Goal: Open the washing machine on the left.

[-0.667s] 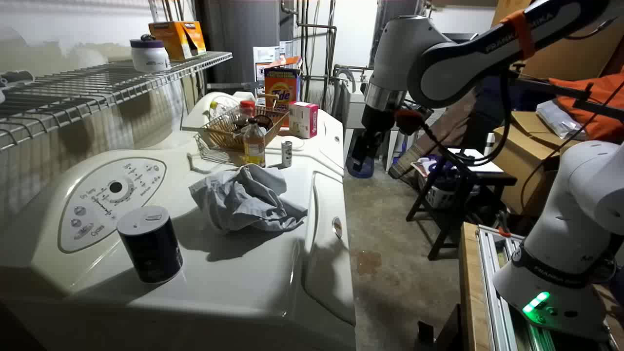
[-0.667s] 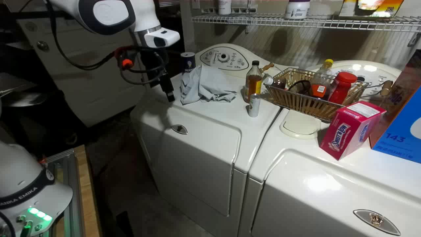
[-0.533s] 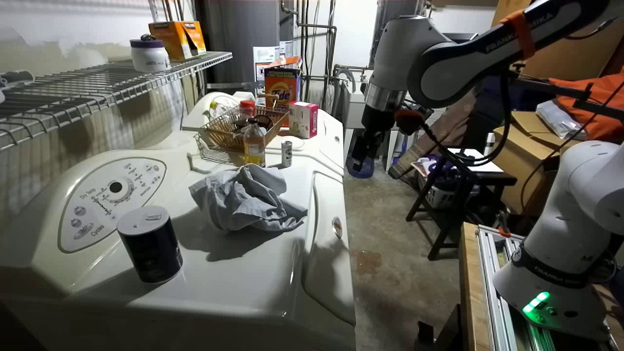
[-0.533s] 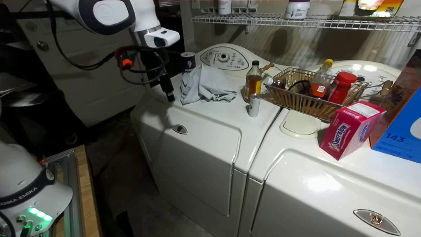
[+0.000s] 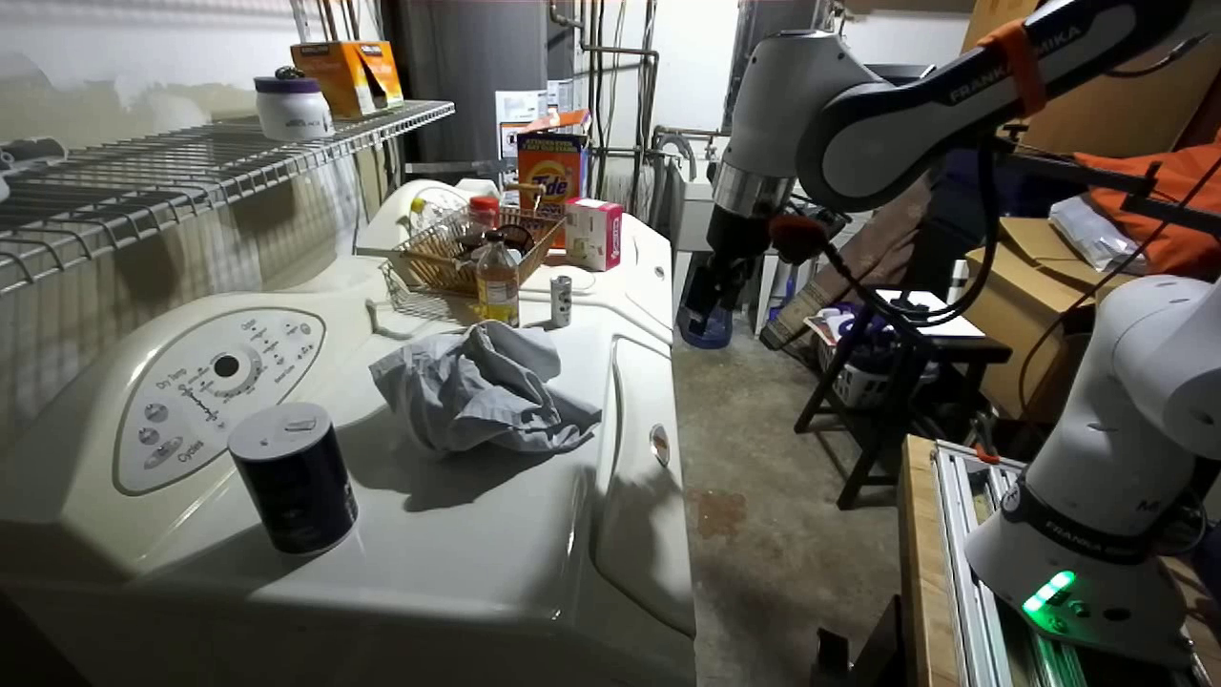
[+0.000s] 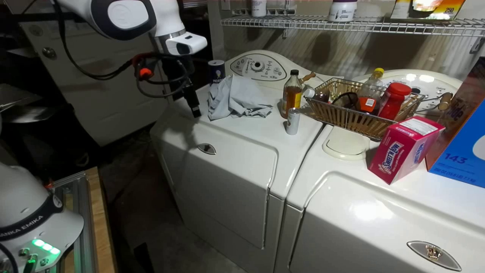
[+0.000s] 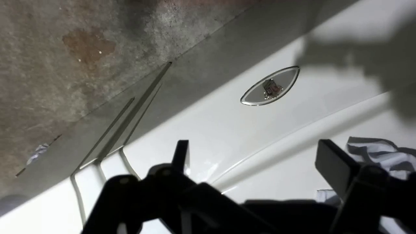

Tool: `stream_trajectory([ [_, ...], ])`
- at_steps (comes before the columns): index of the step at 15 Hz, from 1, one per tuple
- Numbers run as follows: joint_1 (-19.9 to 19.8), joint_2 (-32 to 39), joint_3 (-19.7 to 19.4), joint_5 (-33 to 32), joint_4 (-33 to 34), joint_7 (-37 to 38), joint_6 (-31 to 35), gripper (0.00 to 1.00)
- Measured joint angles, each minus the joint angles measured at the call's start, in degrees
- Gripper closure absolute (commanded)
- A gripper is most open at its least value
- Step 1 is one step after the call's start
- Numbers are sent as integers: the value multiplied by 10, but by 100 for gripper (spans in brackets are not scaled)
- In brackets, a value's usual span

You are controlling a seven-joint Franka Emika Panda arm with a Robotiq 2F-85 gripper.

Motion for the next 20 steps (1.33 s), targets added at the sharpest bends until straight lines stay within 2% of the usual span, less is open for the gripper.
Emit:
stream_trajectory([
  [5, -32, 68, 51, -63, 47, 206, 8, 0],
  [9, -69, 148, 83, -160, 107, 380, 9, 0],
  [11, -55, 185, 63, -207, 135, 457, -4, 0],
  [14, -19, 245, 22, -245, 176, 543, -26, 0],
  [20, 41, 349, -33, -245, 244, 606, -29, 0],
])
